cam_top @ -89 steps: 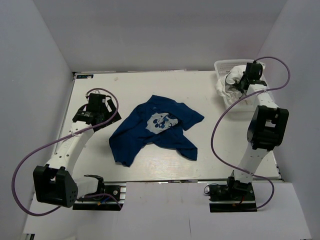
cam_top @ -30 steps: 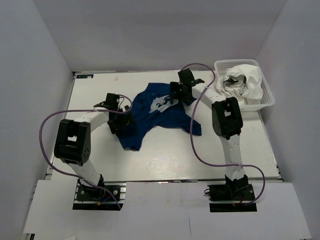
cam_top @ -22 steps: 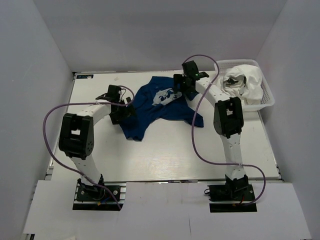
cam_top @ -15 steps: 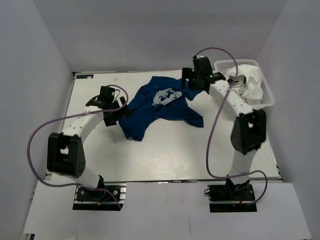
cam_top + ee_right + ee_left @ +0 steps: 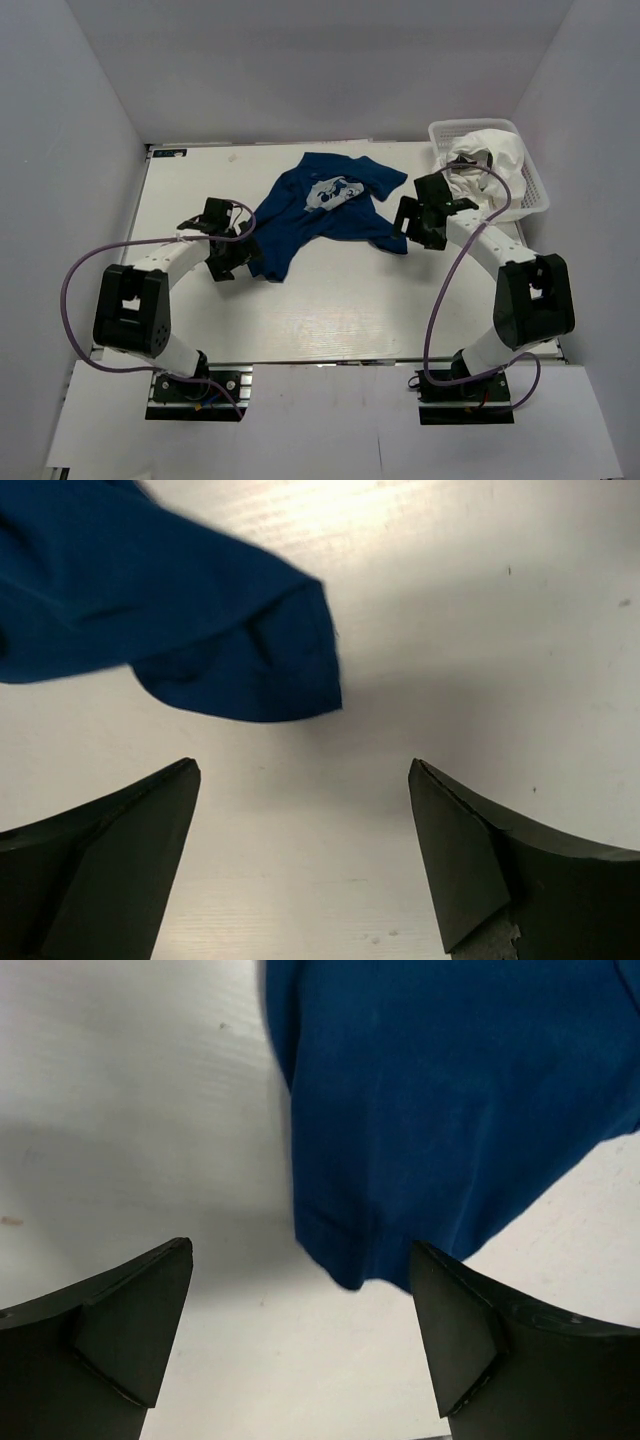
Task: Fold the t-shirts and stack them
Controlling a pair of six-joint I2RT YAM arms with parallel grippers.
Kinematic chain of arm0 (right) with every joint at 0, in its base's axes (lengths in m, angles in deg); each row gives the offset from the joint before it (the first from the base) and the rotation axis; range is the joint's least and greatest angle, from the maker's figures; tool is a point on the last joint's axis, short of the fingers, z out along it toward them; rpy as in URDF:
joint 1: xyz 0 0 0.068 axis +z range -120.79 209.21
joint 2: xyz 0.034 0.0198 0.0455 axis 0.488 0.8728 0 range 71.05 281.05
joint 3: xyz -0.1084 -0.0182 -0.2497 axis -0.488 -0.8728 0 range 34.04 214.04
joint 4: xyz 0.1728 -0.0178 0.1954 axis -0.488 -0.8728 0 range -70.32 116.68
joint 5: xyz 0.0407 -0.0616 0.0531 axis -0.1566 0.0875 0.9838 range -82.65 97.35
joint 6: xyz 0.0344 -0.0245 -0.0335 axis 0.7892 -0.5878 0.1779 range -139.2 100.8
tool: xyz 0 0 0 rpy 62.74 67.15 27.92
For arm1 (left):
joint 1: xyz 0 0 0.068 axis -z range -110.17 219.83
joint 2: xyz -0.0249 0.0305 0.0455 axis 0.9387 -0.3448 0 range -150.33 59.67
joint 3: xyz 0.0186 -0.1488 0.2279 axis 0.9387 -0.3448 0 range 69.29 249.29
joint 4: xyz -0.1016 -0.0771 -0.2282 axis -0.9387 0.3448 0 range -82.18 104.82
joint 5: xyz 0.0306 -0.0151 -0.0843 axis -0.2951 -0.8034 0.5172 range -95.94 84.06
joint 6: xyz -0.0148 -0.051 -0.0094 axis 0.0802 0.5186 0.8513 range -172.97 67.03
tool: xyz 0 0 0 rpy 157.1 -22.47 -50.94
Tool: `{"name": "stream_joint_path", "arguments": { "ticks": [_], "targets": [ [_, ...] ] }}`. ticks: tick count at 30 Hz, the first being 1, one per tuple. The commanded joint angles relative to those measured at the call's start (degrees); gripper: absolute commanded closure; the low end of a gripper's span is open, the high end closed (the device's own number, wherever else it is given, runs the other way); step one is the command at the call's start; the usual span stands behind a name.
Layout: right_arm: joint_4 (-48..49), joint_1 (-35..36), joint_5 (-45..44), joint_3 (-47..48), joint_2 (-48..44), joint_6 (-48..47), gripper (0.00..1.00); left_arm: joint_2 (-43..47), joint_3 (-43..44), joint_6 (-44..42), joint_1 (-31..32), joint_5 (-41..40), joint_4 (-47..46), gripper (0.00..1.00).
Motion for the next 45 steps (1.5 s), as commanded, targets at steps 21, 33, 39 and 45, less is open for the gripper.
{"name": "stream_joint_path", "arguments": {
  "ticks": [21, 33, 39, 45],
  "targets": [
    [16.8, 1.6, 5.8, -1.7, 13.1, -12.4, 0.91, -7.5, 1.0, 0.2, 2.8, 5.8, -10.9, 1.0],
    [26.4, 1.0, -14.7, 7.5, -9.1, -23.7, 1.0, 6.8, 32.4, -6.2, 2.3, -5.8, -4.0, 1.0],
    [31.9, 0.9, -21.5, 12.0, -21.7, -36.2, 1.0, 12.2, 50.5, -11.2, 1.7, -16.5, -2.2, 1.0],
    [34.1, 1.2, -18.5, 19.1, -28.8, -42.5, 1.0, 16.9, 63.1, -17.4, 1.7, -18.4, -4.2, 1.0]
  ]
}}
